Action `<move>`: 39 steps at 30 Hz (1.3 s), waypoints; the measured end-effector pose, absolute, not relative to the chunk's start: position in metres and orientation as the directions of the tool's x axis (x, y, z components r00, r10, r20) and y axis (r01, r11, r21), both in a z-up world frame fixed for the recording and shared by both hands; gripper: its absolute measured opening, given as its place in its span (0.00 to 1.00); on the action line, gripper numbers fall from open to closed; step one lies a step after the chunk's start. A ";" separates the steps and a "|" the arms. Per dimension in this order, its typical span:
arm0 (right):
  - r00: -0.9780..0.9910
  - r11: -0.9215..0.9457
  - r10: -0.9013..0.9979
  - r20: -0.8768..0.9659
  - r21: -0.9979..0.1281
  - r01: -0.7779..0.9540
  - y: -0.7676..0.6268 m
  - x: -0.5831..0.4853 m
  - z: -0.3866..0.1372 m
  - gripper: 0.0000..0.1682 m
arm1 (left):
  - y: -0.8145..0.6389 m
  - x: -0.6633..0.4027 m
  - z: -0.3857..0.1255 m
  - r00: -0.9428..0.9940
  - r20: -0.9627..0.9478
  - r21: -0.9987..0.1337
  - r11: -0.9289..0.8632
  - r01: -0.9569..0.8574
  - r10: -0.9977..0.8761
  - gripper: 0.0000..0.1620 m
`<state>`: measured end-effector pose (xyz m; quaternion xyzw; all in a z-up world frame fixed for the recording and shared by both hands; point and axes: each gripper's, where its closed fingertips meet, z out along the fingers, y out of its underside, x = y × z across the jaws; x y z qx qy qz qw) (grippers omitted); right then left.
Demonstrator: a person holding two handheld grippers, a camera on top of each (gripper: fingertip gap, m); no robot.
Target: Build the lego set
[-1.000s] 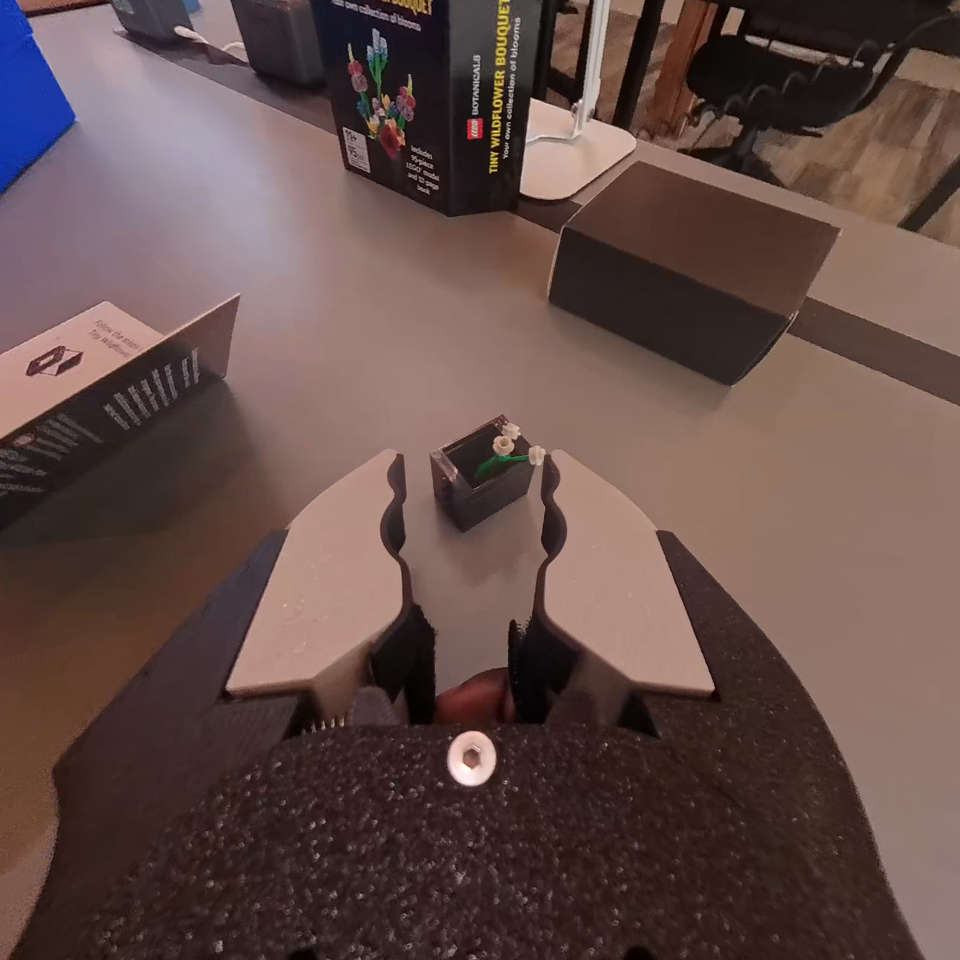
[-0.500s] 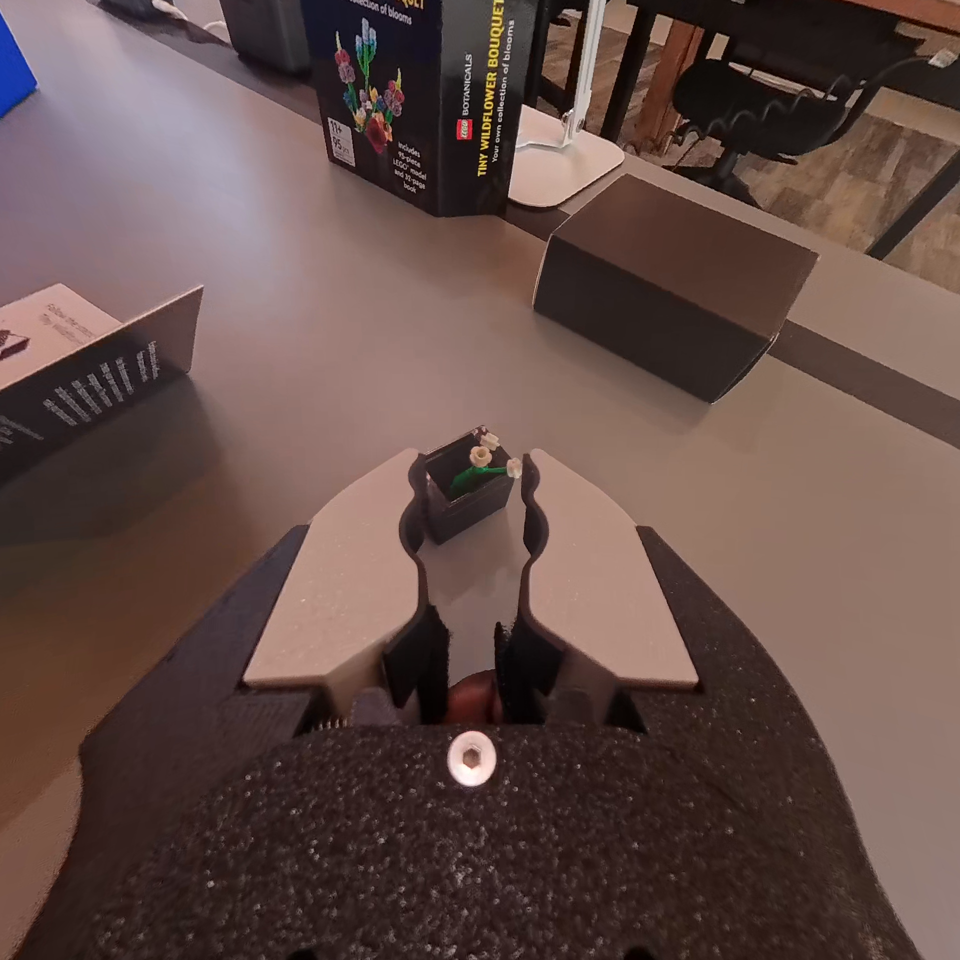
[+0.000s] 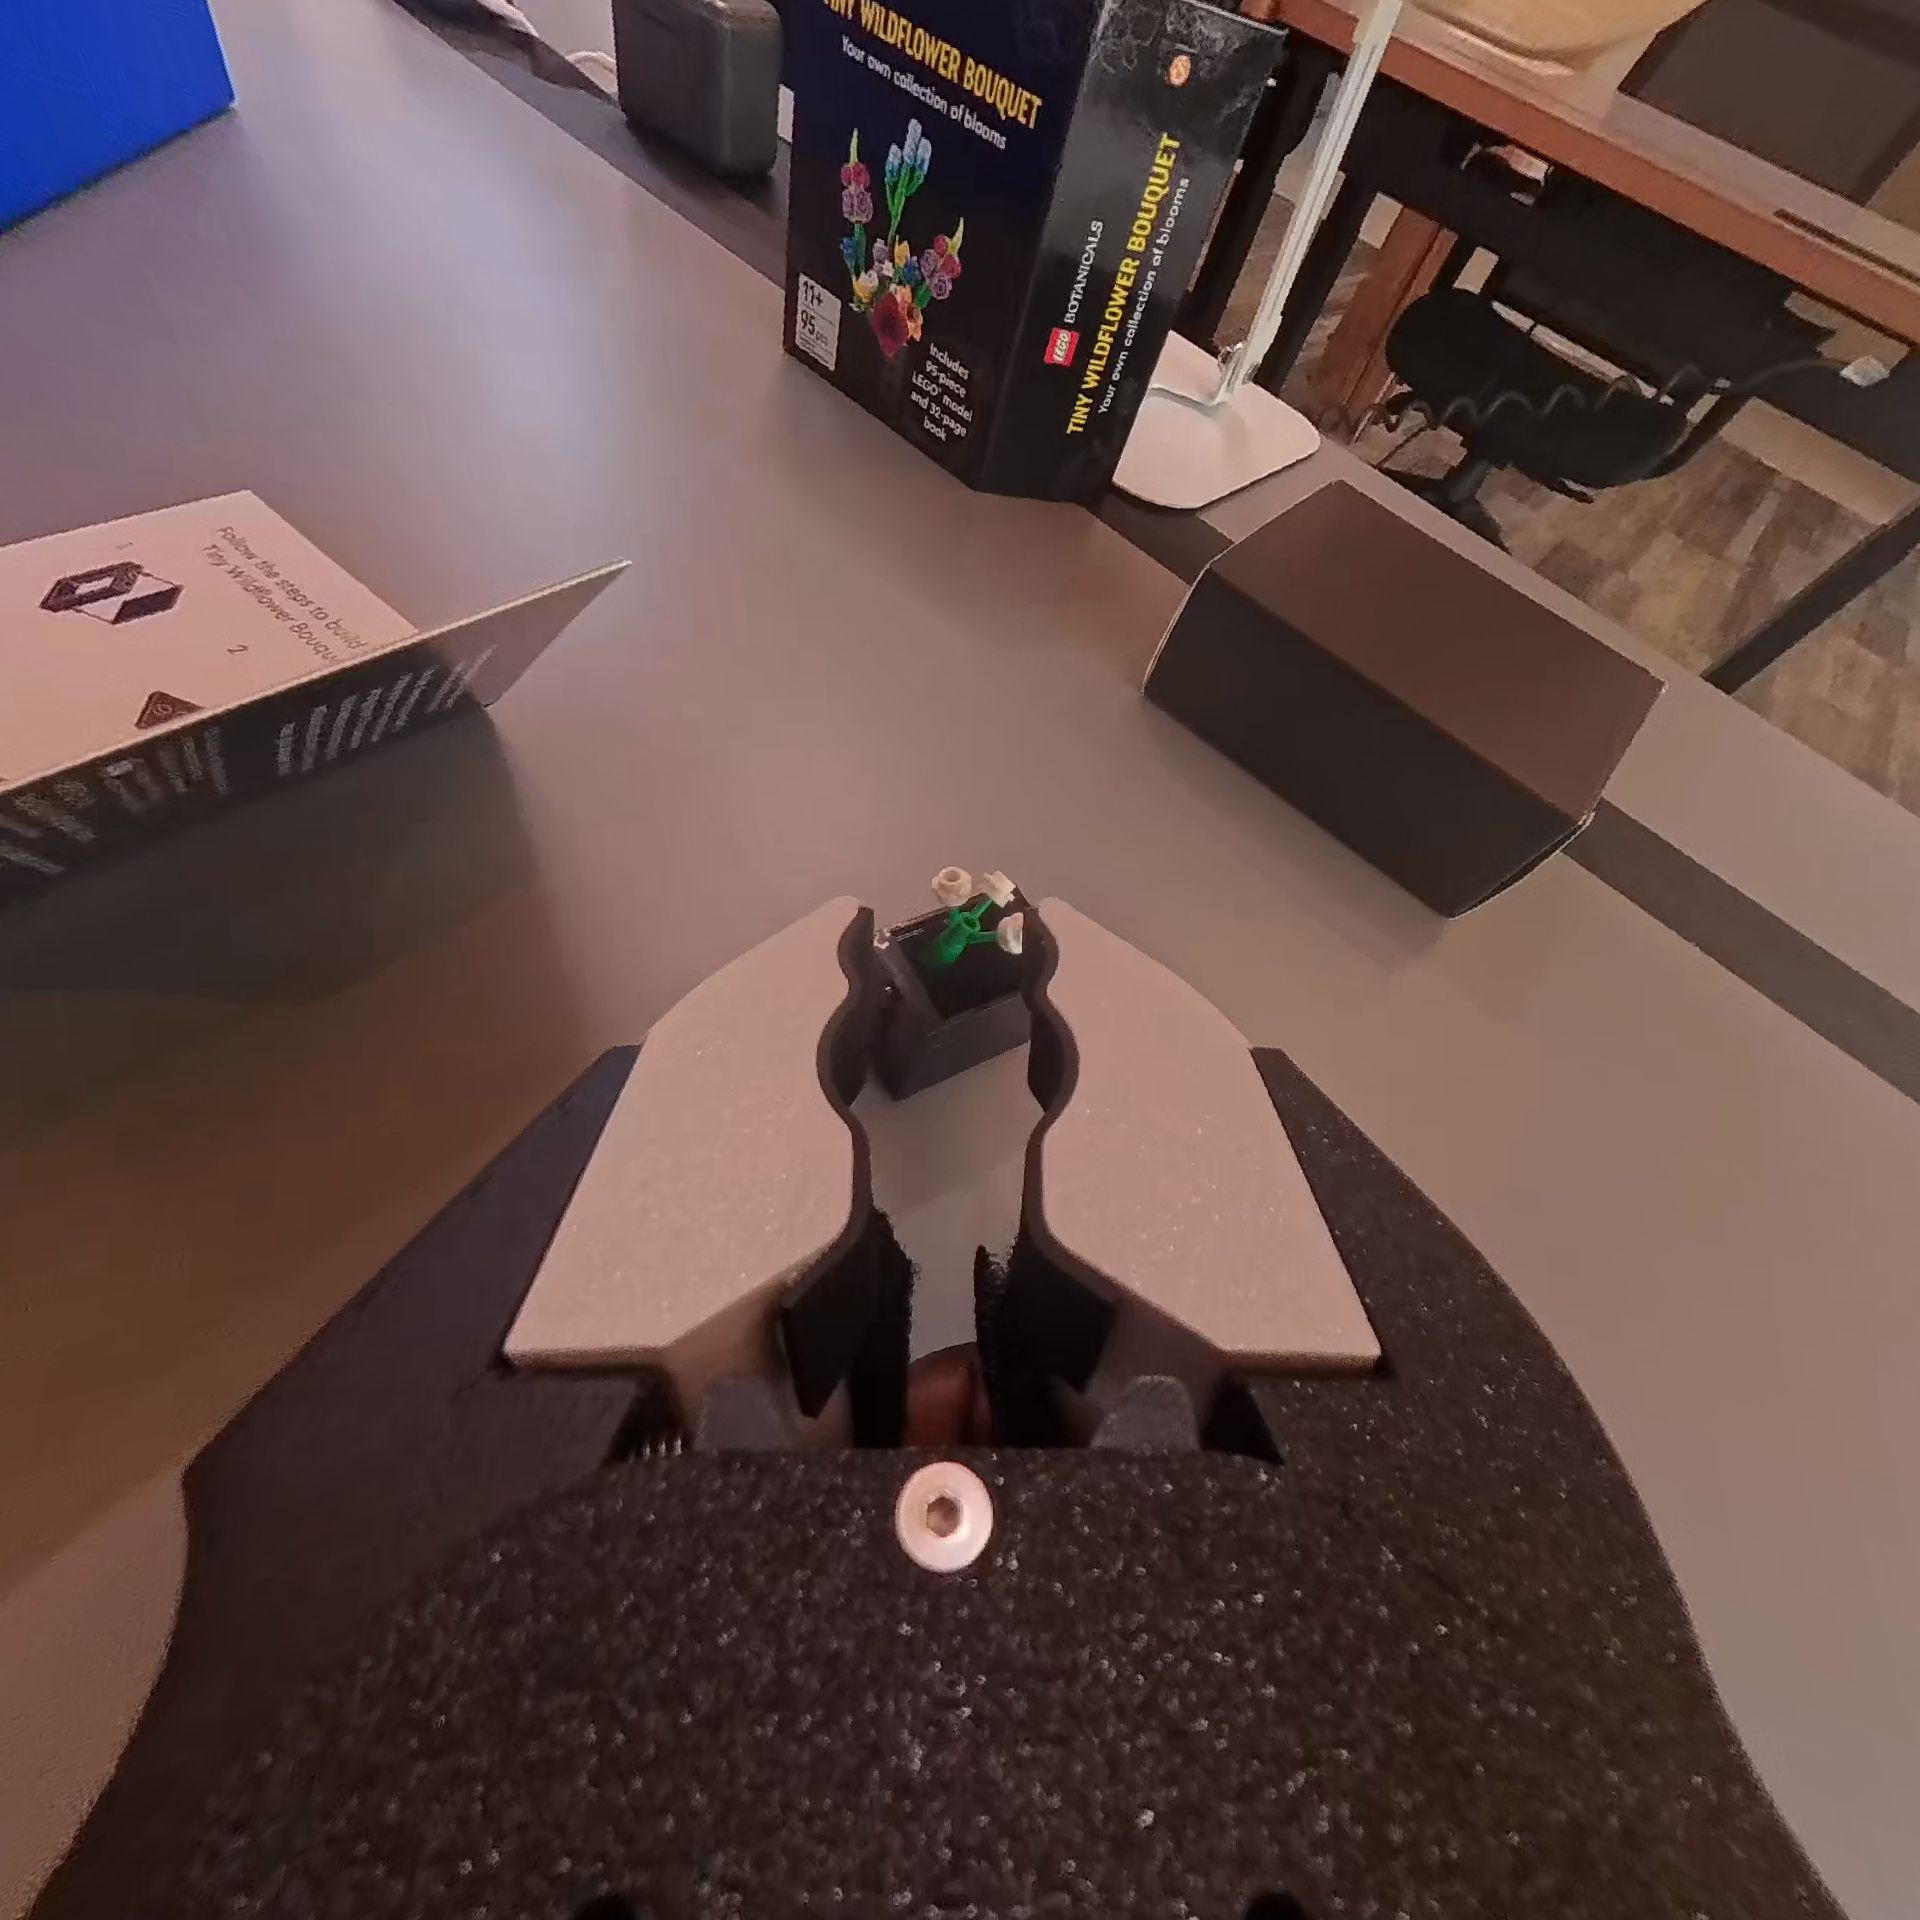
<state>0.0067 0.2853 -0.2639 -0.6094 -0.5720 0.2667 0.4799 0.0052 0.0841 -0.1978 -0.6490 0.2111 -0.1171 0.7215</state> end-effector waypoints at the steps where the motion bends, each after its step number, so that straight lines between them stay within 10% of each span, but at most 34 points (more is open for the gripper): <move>1: 0.197 0.124 0.953 0.232 -0.888 0.443 0.284 0.007 -0.264 0.15 | 0.084 0.005 -0.198 0.884 -0.153 -0.986 0.131 -0.105 -0.443 0.29; 26: -0.058 -0.198 0.964 -0.261 -0.842 0.502 0.311 0.012 -0.275 0.11 | 0.081 0.010 -0.198 0.870 -0.168 -0.984 0.132 -0.119 -0.463 0.31; 39: -0.127 0.028 0.992 -0.024 -0.920 0.390 0.297 0.009 -0.252 0.03 | 0.082 0.013 -0.202 0.863 -0.165 -0.986 0.114 -0.126 -0.477 0.31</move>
